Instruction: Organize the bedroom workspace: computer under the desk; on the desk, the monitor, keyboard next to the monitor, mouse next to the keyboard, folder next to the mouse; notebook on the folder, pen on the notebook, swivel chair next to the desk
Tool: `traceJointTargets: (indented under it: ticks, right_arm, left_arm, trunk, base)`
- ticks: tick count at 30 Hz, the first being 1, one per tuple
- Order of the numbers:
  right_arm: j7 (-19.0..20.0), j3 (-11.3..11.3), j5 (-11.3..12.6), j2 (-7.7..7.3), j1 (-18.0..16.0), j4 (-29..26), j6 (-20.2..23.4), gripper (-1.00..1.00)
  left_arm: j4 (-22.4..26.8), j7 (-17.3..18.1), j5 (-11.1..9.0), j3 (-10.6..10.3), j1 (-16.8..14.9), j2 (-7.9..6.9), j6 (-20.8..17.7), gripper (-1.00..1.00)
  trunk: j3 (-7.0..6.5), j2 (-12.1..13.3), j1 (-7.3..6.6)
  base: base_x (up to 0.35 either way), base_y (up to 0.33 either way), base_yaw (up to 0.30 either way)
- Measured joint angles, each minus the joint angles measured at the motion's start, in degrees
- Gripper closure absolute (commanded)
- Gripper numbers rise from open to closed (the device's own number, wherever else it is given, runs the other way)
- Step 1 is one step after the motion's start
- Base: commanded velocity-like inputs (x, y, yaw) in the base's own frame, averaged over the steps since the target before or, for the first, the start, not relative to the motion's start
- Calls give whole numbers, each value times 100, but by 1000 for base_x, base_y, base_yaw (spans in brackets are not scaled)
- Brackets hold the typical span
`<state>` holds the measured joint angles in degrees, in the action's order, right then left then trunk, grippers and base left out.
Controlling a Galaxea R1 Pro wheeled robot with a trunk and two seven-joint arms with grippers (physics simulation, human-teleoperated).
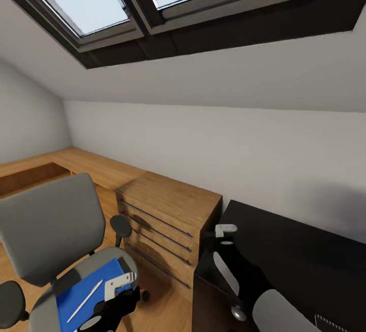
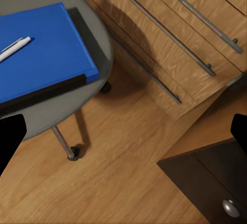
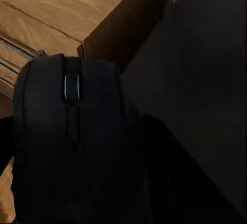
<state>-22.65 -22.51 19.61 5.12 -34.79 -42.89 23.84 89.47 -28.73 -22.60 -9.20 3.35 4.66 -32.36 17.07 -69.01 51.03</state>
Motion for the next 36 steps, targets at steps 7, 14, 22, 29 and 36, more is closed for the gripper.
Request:
traceJointTargets:
  ticks: [7,14,22,29,36]
  right_arm:
    - [-1499,135,681,-309,1164,-2954,164,100]
    - [-1803,147,927,-377,1497,-3723,144,100]
    - [-1823,165,941,-361,1507,-3784,100,100]
    - [-1816,635,966,-343,1508,-3761,100,100]
    - [-1816,705,974,-336,1508,-3757,98,100]
  left_arm:
    - [0,-3,0,-5,-1,0,0,-100]
    - [0,0,1,1,-1,1,0,-100]
    - [-36,13,-8,11,0,-12,-17,-100]
    - [-35,9,16,10,-4,-8,6,-100]
    - [-36,1,17,9,-2,-8,15,-100]
  trunk:
    - [-125,282,-151]
    - [-251,563,-307]
    - [-306,684,-374]
    - [-306,686,-372]
    - [-306,685,-371]
  base:
    - [-164,0,0]
    - [-192,0,0]
    - [-34,21,-34]
    - [-274,178,-264]
    - [-301,139,-275]
